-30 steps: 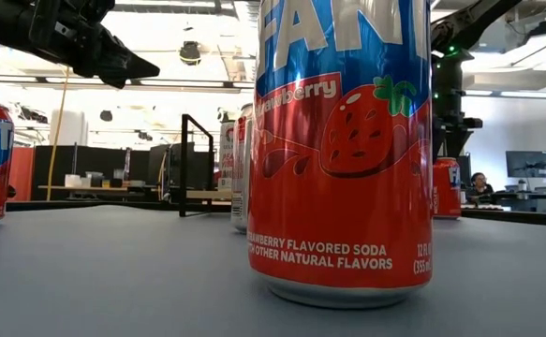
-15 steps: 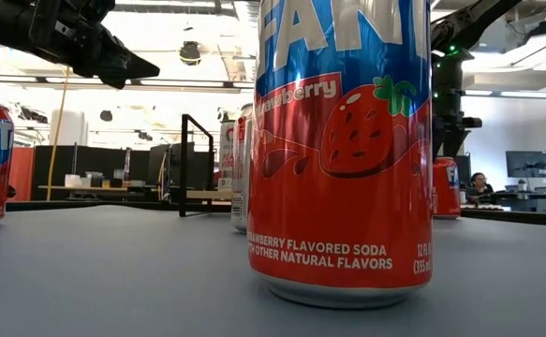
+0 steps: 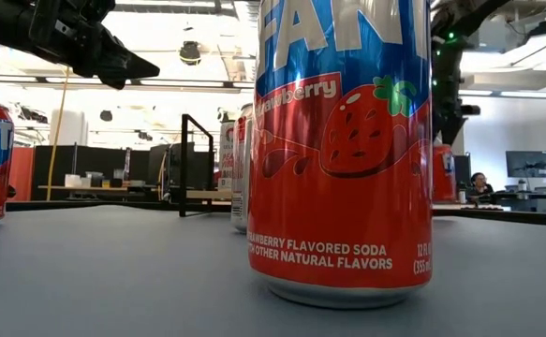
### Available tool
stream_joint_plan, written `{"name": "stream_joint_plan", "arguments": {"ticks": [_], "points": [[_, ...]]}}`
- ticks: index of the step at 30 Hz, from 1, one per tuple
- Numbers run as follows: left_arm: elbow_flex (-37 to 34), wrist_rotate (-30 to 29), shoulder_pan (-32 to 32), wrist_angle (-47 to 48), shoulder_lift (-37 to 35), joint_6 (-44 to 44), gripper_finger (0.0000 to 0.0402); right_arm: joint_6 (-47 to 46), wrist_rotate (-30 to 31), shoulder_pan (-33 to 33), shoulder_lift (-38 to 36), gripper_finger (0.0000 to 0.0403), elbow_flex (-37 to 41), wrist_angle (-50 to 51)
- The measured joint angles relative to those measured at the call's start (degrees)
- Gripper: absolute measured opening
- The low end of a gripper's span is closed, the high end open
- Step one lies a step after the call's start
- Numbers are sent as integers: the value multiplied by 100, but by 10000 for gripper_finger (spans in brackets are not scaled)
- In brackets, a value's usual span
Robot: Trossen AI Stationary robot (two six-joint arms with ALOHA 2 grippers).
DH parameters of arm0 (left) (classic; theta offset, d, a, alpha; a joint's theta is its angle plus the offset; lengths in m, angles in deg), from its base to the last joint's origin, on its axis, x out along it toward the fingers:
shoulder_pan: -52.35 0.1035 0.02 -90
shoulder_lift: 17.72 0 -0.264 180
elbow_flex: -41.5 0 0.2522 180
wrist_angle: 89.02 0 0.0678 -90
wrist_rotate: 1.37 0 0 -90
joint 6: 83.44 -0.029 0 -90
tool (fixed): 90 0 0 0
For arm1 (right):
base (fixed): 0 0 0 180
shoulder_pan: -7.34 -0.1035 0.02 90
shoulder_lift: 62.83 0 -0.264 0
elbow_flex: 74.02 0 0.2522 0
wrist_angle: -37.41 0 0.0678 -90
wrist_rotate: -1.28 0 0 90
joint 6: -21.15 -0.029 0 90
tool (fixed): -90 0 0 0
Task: Place canned beverage on shelf
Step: Put the top red soda can on the shelf
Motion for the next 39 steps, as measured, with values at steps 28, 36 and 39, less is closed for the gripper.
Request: {"name": "stream_joint_plan", "arguments": {"ticks": [28, 36, 39], "points": [[0, 0, 1, -2, 0, -41, 0, -469, 335, -2490, 210, 186, -2229, -567], [0, 0, -1, -2, 0, -36, 0, -409, -514, -2391, 1264, 187, -2541, -541], [0, 0, -1, -2, 0, -34, 0, -372, -515, -2412, 1728, 187, -2952, -422]]}}
